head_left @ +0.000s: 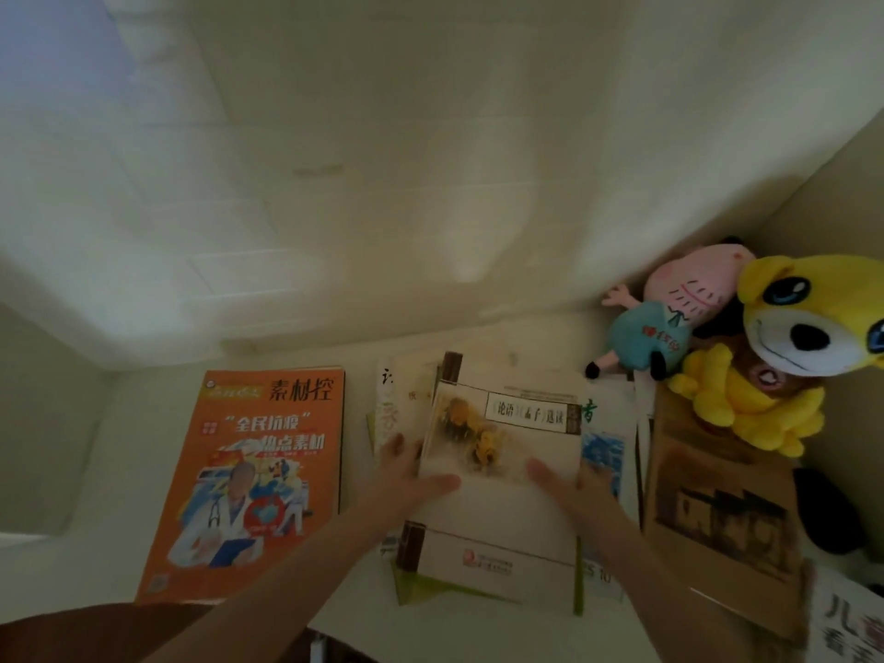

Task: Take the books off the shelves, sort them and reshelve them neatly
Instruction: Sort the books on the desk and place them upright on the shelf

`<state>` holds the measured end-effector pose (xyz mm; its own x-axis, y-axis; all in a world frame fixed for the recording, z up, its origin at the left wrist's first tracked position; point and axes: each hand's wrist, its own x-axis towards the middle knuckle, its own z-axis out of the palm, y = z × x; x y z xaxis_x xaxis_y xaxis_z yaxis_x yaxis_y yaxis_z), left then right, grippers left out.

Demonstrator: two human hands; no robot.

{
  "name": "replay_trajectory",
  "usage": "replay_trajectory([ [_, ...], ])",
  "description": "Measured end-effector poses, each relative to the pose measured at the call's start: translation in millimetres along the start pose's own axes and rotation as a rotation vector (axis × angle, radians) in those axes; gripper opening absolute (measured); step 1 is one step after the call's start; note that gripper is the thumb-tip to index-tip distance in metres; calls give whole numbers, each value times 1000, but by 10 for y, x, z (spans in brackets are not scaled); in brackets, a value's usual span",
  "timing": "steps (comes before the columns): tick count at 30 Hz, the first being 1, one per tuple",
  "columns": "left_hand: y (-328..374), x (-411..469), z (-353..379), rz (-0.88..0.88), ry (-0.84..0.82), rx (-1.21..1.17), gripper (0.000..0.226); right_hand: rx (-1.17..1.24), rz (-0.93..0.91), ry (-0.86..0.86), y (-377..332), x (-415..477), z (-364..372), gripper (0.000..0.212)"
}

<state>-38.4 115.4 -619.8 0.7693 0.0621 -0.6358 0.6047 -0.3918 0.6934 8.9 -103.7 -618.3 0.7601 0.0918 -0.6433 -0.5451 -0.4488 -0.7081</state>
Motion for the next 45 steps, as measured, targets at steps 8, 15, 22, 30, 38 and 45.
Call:
replay_trajectory([
  [8,5,24,-24,10,43,-220,108,32,80,-44,-95,0,102,78],
  [15,-83,24,98,-106,134,-222,92,-224,73,16,-157,-108,103,88],
  [22,-80,-3,63,-118,119,-264,86,-219,18,56,-116,-157,99,86],
  [30,-109,-127,49,-262,-25,-345,44,-305,-143,12,-116,-254,100,107],
  [38,-235,-297,43,-261,-137,-381,83,-226,-268,53,-75,-504,143,98],
  [45,-43,-492,-124,-23,-30,-702,75,-3,-218,25,-183,-503,100,88],
])
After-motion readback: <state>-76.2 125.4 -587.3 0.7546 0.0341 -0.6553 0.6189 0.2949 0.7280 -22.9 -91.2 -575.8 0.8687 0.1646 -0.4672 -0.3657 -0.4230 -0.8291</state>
